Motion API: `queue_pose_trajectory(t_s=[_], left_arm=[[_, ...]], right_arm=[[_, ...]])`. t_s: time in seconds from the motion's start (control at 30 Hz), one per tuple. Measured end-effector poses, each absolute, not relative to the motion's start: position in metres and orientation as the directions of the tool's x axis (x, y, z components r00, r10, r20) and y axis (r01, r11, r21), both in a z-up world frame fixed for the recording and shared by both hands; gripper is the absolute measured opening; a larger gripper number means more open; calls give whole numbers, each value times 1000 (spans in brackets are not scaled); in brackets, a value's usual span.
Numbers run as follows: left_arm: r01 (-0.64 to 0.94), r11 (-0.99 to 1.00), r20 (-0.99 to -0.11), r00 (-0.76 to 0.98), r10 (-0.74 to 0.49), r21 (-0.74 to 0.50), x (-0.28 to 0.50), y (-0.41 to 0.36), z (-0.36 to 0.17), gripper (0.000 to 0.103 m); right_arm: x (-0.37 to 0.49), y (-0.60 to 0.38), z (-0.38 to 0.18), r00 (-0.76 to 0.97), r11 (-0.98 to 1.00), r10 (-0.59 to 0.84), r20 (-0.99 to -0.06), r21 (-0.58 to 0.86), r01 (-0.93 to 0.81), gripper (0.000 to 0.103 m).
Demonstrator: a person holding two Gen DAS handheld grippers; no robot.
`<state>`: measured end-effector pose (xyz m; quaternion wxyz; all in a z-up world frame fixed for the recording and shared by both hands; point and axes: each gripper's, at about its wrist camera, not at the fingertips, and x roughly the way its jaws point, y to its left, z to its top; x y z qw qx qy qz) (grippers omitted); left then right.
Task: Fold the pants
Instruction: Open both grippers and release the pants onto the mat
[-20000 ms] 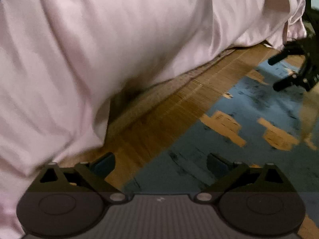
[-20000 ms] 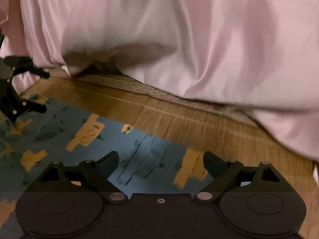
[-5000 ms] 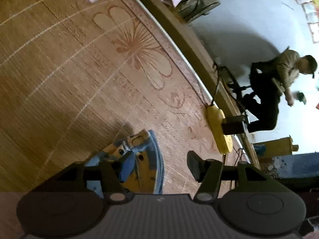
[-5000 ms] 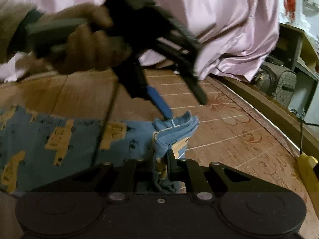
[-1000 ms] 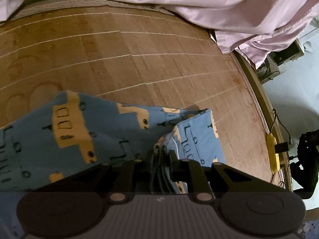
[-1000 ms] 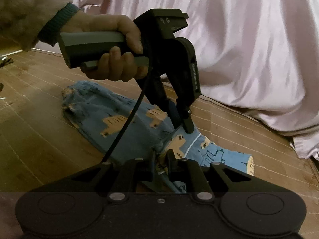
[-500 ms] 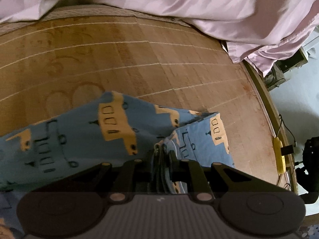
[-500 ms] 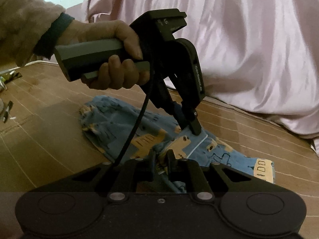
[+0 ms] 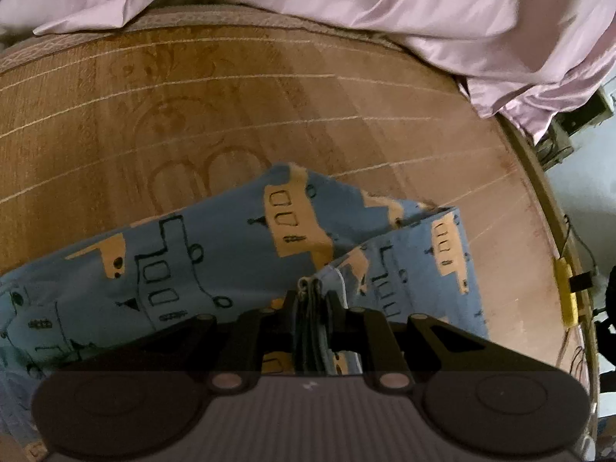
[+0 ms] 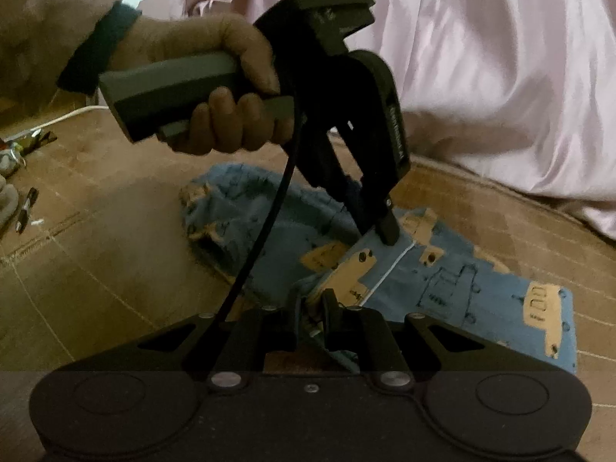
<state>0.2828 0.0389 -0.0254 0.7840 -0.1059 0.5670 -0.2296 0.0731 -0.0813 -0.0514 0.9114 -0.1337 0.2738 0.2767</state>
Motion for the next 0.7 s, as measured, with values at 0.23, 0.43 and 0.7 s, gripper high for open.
queue_pose_trajectory(t_s=[0.23, 0.43, 0.7], left_arm=[[258, 889, -856, 267, -442, -378, 279, 38, -28, 22], [299, 903, -842, 357, -405, -308, 260, 39, -13, 57], [348, 925, -784, 525, -330, -156, 199, 31, -11, 80]], right_arm=[[74, -75, -60, 683, 797, 432, -589, -104, -594, 25], [56, -111, -35, 729, 784, 411, -547, -195, -589, 77], [126, -196, -34, 854, 886, 122, -506, -332, -323, 79]])
